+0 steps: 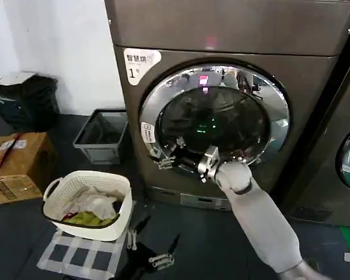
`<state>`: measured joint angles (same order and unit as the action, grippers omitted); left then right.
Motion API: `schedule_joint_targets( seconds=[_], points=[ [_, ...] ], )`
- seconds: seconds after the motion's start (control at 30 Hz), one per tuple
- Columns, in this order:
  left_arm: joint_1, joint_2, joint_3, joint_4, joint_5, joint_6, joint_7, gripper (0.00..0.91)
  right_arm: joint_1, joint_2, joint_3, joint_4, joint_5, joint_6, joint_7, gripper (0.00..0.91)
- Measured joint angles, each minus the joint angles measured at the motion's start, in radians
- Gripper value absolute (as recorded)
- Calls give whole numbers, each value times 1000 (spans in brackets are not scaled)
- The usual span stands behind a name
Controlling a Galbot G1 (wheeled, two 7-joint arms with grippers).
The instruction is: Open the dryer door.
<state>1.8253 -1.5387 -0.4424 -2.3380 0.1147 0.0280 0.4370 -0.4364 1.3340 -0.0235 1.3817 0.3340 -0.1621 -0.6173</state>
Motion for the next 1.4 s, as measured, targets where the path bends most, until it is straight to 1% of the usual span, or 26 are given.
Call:
schedule_joint_targets(
  seconds=[0.33,0.53,0.67,0.97,1.23,1.3,1.4],
  points=[
    [14,10,-3,-29,2,-2,11,907,22,29,-22,-44,30,-1,0,907],
    [16,15,2,-29,13,2,13,907,25,32,-20,-39,55,-5,-37,907],
    [15,19,3,-30,19,2,15,907,14,22,-13,-16,62,-11,-73,907],
    [13,22,-10,-32,21,22,16,907,-23,-16,3,59,99,-51,-180,907],
    [-2,19,-74,-57,-39,91,53,907,-61,-55,21,135,129,-60,-249,907],
    [-4,22,-96,-66,-63,107,60,907,-68,-64,28,148,138,-70,-263,907],
    [-9,29,-137,-80,-99,127,67,907,-77,-73,38,163,160,-76,-283,907]
  ],
)
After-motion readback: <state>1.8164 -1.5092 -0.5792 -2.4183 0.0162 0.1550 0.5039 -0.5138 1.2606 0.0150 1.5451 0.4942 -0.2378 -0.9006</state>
